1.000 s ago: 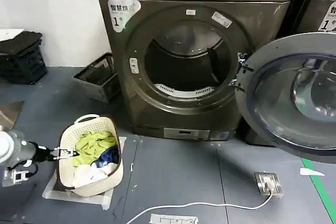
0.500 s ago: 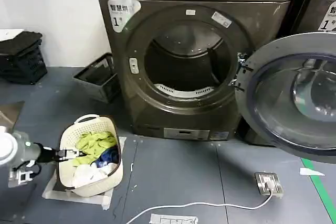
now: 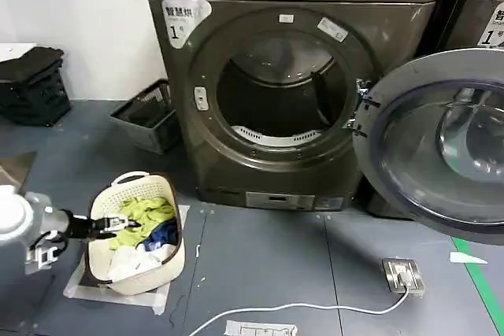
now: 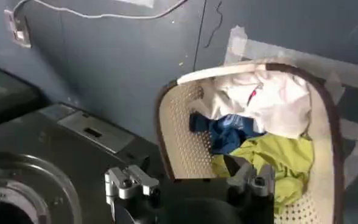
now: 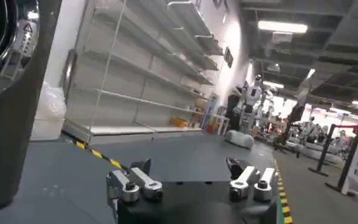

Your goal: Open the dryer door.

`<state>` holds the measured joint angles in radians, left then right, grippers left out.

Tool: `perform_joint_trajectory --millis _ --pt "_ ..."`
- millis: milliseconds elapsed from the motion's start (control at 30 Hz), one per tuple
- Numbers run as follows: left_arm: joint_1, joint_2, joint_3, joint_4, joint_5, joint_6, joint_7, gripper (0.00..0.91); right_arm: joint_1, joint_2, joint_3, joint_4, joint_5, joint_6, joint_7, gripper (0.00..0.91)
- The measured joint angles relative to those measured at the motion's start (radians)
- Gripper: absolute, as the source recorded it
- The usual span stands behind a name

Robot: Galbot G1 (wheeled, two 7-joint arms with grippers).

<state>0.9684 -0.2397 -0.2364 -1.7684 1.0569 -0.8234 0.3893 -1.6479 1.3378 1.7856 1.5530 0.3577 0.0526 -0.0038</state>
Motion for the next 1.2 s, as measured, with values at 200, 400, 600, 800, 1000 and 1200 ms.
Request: perform_joint_trajectory --millis 200,400,600,800,1000,1200 --pt "-0.085 -0.019 0.081 0.017 0.045 0.0 -0.001 0.907 0.003 0.001 0.0 0.001 0.005 0.0 -0.002 0.907" --pt "-0.119 -0.028 0.104 0.024 0.043 0.0 -0.001 0.907 0.004 0.001 -0.002 0.003 0.005 -0.003 -0.002 0.907" --pt "-0.129 -0.031 0.111 0.028 0.043 0.0 -0.002 0.907 0.001 0.001 -0.001 0.006 0.006 -0.003 -0.003 0.907" --pt "-0.131 -0.031 0.113 0.03 0.045 0.0 -0.003 0.907 0.001 0.002 0.0 0.01 0.006 0.0 -0.003 0.907" --pt "-0.133 -0.033 0.117 0.034 0.049 0.0 -0.003 0.907 0.0 0.007 0.0 0.012 -0.001 0.002 -0.006 0.907" --pt "-0.138 -0.033 0.118 0.037 0.05 0.0 -0.003 0.907 0.002 0.007 0.0 0.011 -0.001 0.005 -0.006 0.907"
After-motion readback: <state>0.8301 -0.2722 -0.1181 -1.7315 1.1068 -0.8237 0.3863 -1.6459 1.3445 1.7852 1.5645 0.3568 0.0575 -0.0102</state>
